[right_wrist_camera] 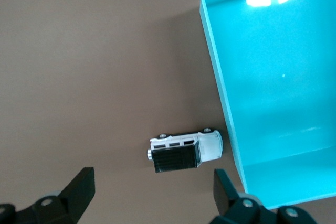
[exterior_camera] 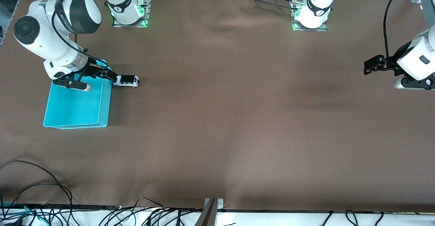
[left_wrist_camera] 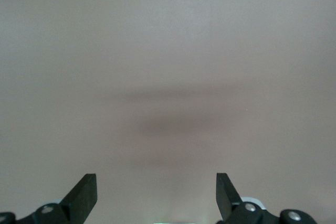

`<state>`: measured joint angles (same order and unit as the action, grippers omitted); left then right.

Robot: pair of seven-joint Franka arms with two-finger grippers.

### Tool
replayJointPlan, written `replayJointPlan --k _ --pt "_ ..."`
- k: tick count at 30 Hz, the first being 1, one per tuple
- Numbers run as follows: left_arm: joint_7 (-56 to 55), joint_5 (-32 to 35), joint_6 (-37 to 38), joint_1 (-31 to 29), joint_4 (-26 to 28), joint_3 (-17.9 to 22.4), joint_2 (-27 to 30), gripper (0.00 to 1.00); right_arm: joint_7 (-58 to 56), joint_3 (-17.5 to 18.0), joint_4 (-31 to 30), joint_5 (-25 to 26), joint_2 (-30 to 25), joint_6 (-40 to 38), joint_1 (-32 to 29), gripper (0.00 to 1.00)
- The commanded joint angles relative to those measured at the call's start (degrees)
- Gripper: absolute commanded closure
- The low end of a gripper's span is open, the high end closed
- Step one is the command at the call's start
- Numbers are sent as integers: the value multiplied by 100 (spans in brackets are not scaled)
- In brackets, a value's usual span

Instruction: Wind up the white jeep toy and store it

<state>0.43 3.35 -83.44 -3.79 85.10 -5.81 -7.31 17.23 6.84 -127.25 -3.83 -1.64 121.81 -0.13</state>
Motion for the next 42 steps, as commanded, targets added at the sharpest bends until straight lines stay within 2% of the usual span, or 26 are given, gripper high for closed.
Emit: replayJointPlan --k 1,7,17,22,30,35,42 --pt "-43 -80 -41 -34 16 -34 19 0 718 124 -555 -92 -91 579 -22 0" --pt "-52 -80 -41 -34 16 -34 19 0 1906 397 -1170 -31 -82 1625 -22 0" --pt "-52 -80 -41 -34 16 -34 19 0 2460 406 -1575 -31 146 1994 -92 0" --pt "-52 -71 -41 -34 16 -34 19 0 3724 406 -1724 13 243 2610 -101 0" --pt "-52 -71 -41 -34 16 -34 19 0 4762 397 -1768 136 348 2620 -101 0" --pt "-52 -71 -41 -25 16 -34 19 0 5342 397 -2014 531 348 2611 -101 0" --pt "-52 -71 -41 -25 16 -34 19 0 5950 406 -2137 716 454 2620 -110 0"
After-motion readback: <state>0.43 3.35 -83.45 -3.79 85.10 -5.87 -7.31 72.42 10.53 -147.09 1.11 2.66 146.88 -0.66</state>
